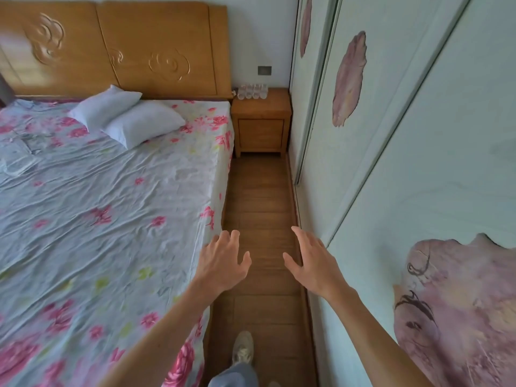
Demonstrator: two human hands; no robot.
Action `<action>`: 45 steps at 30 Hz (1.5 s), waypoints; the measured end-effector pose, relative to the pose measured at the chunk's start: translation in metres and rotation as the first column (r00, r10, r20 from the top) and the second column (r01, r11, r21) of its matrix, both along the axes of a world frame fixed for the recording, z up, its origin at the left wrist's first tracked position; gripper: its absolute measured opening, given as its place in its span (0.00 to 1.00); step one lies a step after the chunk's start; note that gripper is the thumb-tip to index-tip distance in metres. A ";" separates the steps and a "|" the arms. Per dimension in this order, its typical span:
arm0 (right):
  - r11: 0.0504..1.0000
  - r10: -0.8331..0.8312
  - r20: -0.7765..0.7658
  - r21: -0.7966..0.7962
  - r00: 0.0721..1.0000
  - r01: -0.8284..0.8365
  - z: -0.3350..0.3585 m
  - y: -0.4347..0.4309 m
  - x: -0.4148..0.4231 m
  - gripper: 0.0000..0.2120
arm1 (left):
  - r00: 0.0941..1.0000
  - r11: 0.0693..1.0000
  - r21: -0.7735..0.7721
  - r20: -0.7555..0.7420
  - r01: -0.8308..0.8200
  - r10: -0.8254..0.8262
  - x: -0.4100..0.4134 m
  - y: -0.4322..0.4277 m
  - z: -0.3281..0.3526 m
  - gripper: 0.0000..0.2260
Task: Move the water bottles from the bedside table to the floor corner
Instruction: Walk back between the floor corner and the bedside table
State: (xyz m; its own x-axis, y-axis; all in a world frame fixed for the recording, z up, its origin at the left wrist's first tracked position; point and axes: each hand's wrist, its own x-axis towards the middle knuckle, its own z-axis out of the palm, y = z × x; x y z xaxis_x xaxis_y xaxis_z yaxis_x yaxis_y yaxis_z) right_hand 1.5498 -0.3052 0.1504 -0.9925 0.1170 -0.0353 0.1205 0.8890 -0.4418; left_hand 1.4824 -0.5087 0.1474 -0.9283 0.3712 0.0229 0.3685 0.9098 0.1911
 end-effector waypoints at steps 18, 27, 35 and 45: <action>0.999 0.035 0.032 0.037 0.999 -0.036 -0.011 0.001 -0.234 0.33 | 0.999 1.000 0.017 0.027 0.018 -0.019 -0.238 0.005 -0.009 0.25; 0.998 0.052 0.004 0.040 0.999 -0.052 -0.010 -0.006 -0.338 0.33 | 1.000 0.999 0.036 0.025 0.001 -0.002 -0.332 0.005 -0.001 0.23; 0.996 0.084 -0.004 -0.008 0.996 -0.084 -0.017 0.014 -0.422 0.33 | 0.999 0.998 0.045 0.019 -0.039 0.038 -0.409 0.020 -0.001 0.24; 0.986 0.159 -0.013 -0.042 0.987 -0.160 -0.019 0.062 -0.566 0.33 | 0.993 0.993 0.010 0.023 -0.118 0.118 -0.526 0.072 -0.002 0.24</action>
State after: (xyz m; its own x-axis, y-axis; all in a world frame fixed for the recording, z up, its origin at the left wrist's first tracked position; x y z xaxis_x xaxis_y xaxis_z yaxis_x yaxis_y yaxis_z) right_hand 0.9834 -0.2431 0.1309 -0.9986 -0.0445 -0.0271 -0.0260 0.8768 -0.4802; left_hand 0.9566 -0.4367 0.1456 -0.9659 0.2590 0.0056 0.2544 0.9442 0.2090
